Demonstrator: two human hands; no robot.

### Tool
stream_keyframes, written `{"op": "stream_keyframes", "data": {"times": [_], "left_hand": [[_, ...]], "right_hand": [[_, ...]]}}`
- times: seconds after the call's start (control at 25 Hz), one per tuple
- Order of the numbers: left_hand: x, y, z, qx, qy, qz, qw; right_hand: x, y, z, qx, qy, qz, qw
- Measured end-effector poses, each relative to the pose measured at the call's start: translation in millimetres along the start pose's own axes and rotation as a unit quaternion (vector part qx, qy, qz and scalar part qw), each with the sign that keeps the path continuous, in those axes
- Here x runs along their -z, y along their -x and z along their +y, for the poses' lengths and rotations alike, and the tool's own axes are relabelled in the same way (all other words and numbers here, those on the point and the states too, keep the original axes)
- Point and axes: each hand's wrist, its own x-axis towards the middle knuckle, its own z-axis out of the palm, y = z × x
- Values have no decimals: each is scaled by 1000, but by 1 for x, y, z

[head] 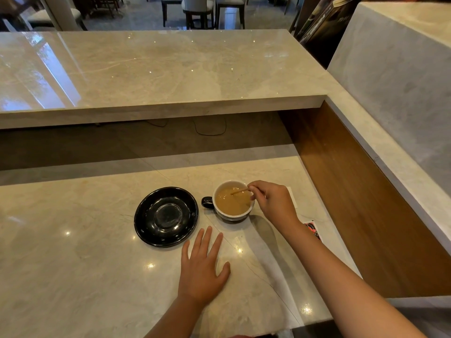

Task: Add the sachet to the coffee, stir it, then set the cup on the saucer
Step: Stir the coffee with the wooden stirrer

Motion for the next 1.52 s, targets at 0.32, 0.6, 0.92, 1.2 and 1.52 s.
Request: {"op": "stream_keyframes", "data": {"times": [0.32, 0.6, 0.92, 1.2, 1.52], "left_hand": [[2, 0, 1, -1, -9, 1, 1000], [0, 0, 0, 0, -2, -1, 1000], [0, 1, 0, 0, -5, 2, 1000], [2, 0, 1, 1, -1, 2, 1000], [3, 0, 1, -5, 4, 6, 1000]], "right_hand": [[22, 10, -1, 56, 130, -93, 986], [6, 26, -10, 29, -2, -95, 995], [-15, 11, -4, 59, 12, -4, 998], [11, 10, 9, 83, 93, -16, 992], [22, 24, -2, -2, 27, -98, 995]]}}
